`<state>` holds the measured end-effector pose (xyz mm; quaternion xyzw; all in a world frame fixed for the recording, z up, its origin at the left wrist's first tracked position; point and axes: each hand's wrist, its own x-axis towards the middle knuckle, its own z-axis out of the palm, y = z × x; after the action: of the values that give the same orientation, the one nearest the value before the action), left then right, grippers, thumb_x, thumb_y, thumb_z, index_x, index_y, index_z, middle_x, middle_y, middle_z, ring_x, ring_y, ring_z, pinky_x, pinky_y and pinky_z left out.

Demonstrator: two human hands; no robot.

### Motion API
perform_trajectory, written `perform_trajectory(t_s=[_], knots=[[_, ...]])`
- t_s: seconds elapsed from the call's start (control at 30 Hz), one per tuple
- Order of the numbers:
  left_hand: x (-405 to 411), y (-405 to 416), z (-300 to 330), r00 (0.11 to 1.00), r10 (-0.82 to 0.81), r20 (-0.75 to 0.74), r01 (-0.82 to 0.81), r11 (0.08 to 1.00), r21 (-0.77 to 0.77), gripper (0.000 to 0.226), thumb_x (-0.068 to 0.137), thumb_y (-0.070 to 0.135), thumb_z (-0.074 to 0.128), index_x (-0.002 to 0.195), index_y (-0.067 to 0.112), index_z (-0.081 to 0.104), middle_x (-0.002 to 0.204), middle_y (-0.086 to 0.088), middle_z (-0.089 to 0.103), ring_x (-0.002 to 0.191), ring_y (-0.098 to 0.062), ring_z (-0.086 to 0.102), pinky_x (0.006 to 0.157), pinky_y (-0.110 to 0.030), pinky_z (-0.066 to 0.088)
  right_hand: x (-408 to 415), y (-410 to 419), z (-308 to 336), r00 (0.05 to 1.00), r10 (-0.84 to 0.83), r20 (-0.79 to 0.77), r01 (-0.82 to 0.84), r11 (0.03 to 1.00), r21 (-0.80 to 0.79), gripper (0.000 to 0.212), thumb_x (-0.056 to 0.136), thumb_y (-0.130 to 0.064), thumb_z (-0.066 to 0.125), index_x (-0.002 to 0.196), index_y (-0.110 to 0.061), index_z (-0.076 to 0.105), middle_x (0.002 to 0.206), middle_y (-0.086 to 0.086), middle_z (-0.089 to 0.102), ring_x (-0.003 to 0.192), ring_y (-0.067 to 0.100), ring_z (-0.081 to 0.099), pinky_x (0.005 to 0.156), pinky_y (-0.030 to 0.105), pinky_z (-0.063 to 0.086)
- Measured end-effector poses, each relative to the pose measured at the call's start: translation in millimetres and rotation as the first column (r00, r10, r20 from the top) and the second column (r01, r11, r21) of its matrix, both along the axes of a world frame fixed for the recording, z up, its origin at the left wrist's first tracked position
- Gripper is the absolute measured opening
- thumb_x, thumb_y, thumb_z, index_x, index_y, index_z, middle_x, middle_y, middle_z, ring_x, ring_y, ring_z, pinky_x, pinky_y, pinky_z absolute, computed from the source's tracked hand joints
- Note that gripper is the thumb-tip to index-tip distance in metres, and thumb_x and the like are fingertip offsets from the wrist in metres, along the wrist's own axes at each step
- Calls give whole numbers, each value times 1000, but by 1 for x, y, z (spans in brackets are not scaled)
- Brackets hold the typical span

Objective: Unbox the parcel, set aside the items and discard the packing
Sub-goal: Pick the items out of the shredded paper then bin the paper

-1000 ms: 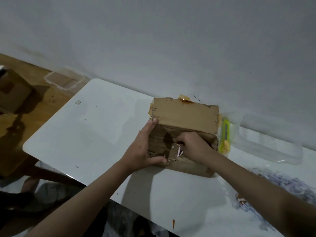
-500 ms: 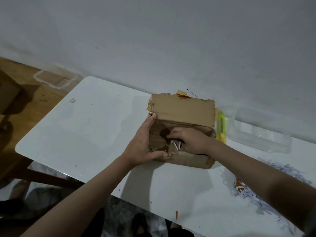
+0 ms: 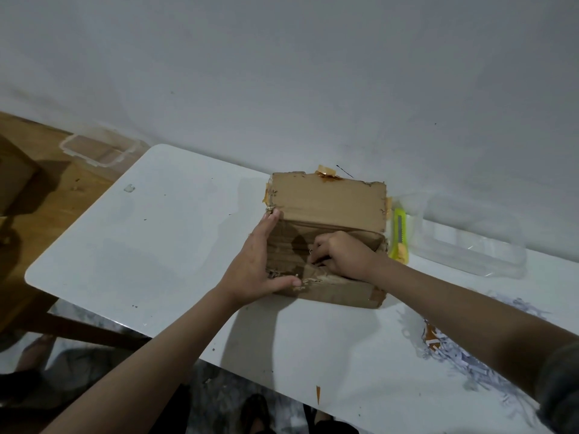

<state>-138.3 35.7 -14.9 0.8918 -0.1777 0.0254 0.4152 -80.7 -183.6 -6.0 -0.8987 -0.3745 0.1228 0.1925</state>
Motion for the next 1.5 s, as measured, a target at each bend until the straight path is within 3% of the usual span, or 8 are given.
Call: perform_trajectory(t_s=[0.2,0.43,0.6,0.8,1.07,1.23,1.33,1.5], knots=[[-1,-1,2,1000,3,-3,-3,1000,-11,119,63,56,77,150,11,10,158,5,16,147,-12,9,119,-37,17,-4,-1,9,964,-118,-237,147,983,107,18,78,4,68,88,-8,77,93,2,70,85,-4,59,78,2,41],[-5,1,1,999,-13,32,13,1000,-21,118,63,55,78,150,11,11,158,1,16,147,-14,7,118,-44,18,-32,-40,74,789,-441,-429,608,659,442,13,67,-7,82,77,-14,77,71,-9,74,71,5,68,67,13,51],[-4,0,-1,999,-41,26,42,998,-51,118,64,56,77,151,16,8,158,7,11,147,-8,3,118,-33,16,-66,-91,90,725,-613,-313,689,651,319,10,70,-11,81,72,-19,76,68,-6,74,67,4,67,64,12,49],[2,2,-4,997,-81,13,82,995,-64,117,64,54,78,151,17,8,158,5,11,147,-8,3,118,-43,20,-103,-135,71,569,-819,-74,821,562,96,7,73,-5,77,79,-10,77,80,3,74,64,-1,62,62,0,42],[8,2,-2,988,-155,2,154,984,-88,117,62,60,73,151,18,9,157,13,10,147,-9,4,117,-47,21,-137,-155,51,421,-905,60,907,419,-32,18,82,-2,63,95,-6,75,102,9,74,97,22,67,81,18,40],[10,5,-2,985,-174,9,174,981,-82,117,62,59,74,151,17,10,157,9,11,147,-9,5,118,-46,21,-143,-148,50,315,-947,57,949,316,14,15,79,-2,65,82,-9,77,88,7,76,76,16,63,70,18,41],[11,5,-1,985,-173,14,173,982,-75,117,62,60,73,150,18,10,156,8,13,147,-10,8,117,-46,22,-143,-142,51,240,-968,78,966,246,83,17,75,1,67,69,-12,76,76,4,74,65,11,56,55,4,37],[13,6,-1,984,-176,11,177,982,-64,116,62,58,77,150,22,11,155,10,15,146,-9,11,117,-43,24,-143,-136,54,199,-977,72,974,205,99,32,71,-1,70,54,-26,63,55,-15,58,55,0,53,50,13,36]])
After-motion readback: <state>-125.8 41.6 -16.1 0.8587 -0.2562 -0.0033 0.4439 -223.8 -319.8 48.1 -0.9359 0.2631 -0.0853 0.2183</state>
